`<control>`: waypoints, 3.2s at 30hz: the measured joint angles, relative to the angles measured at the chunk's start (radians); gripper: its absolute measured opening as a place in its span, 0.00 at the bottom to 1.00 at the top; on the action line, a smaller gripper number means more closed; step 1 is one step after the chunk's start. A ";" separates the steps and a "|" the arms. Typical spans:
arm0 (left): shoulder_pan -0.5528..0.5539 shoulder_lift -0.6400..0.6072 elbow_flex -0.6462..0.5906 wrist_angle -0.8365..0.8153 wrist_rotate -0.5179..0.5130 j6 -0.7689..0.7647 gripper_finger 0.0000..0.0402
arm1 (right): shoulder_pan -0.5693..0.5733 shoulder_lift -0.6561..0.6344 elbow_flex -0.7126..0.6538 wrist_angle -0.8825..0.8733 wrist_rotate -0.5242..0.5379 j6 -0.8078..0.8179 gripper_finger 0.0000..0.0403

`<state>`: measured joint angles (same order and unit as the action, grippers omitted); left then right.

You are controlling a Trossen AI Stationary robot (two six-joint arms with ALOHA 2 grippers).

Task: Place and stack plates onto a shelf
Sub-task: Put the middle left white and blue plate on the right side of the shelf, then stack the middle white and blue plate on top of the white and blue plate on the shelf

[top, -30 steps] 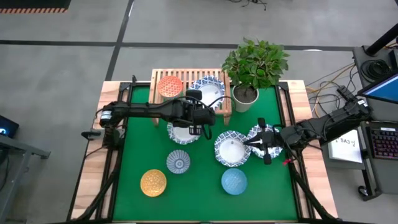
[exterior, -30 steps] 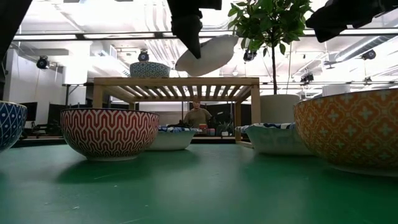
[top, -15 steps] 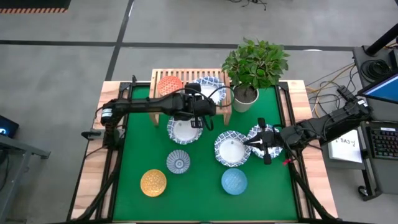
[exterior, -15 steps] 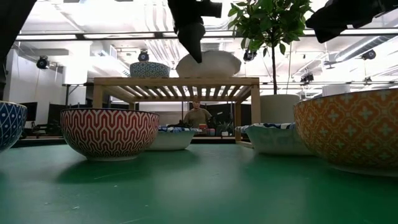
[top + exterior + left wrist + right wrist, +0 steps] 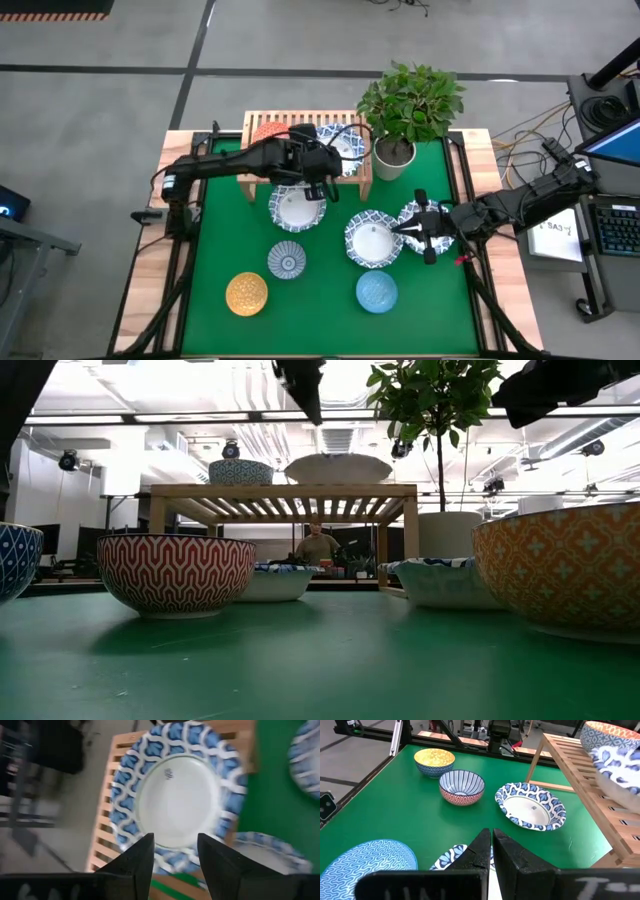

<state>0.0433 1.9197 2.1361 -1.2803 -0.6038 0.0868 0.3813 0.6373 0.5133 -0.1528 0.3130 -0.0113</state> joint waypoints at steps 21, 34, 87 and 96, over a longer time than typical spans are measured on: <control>-0.091 -0.001 -0.338 0.270 0.133 -0.042 0.06 | 0.000 0.000 0.000 0.001 0.001 -0.002 0.02; 0.024 -0.005 -0.329 0.328 -0.008 -0.040 0.00 | 0.000 0.000 0.000 0.010 0.001 -0.016 0.02; -0.312 -0.882 -1.348 1.058 0.149 -0.185 0.00 | -0.013 0.546 0.420 -0.118 0.001 0.518 0.02; -0.313 -0.960 -1.416 1.055 0.150 -0.237 0.00 | -0.058 0.786 0.749 -0.674 -0.005 0.987 0.02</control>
<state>-0.2699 0.9598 0.7202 -0.2257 -0.4538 -0.1501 0.3232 1.4231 1.2618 -0.8264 0.3075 0.9753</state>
